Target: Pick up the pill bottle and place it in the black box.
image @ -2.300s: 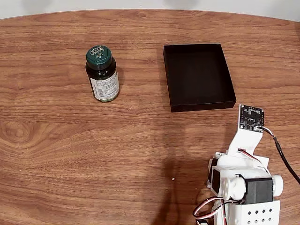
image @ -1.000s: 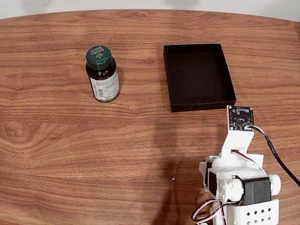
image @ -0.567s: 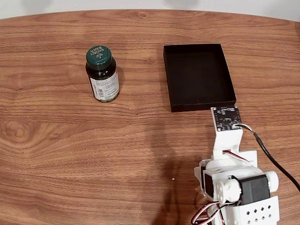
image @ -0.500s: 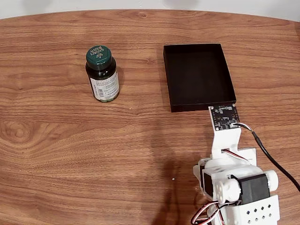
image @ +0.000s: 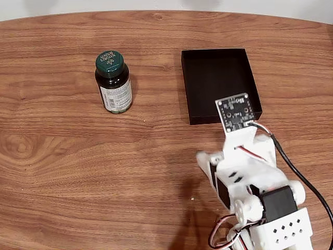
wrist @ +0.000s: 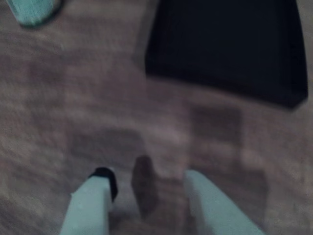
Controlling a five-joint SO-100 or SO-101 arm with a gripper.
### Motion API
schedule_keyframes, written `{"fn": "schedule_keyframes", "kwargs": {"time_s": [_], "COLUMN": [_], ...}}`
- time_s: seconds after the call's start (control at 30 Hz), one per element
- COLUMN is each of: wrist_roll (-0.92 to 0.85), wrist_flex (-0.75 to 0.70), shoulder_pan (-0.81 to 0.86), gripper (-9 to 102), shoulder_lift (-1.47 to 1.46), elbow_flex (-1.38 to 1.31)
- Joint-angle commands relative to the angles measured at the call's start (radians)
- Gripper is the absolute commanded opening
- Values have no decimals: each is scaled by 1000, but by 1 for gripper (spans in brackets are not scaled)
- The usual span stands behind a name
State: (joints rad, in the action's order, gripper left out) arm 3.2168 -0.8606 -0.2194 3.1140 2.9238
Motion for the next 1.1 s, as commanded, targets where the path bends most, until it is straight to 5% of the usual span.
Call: {"fn": "schedule_keyframes", "kwargs": {"time_s": [0.0, 0.33, 1.07], "wrist_roll": [0, -61, -12], "wrist_flex": [209, 629, 979], "shoulder_pan": [-25, -69, -186], "gripper": [18, 27, 39], "shoulder_lift": [-48, -236, -515], "elbow_flex": [-87, -35, -21]}}
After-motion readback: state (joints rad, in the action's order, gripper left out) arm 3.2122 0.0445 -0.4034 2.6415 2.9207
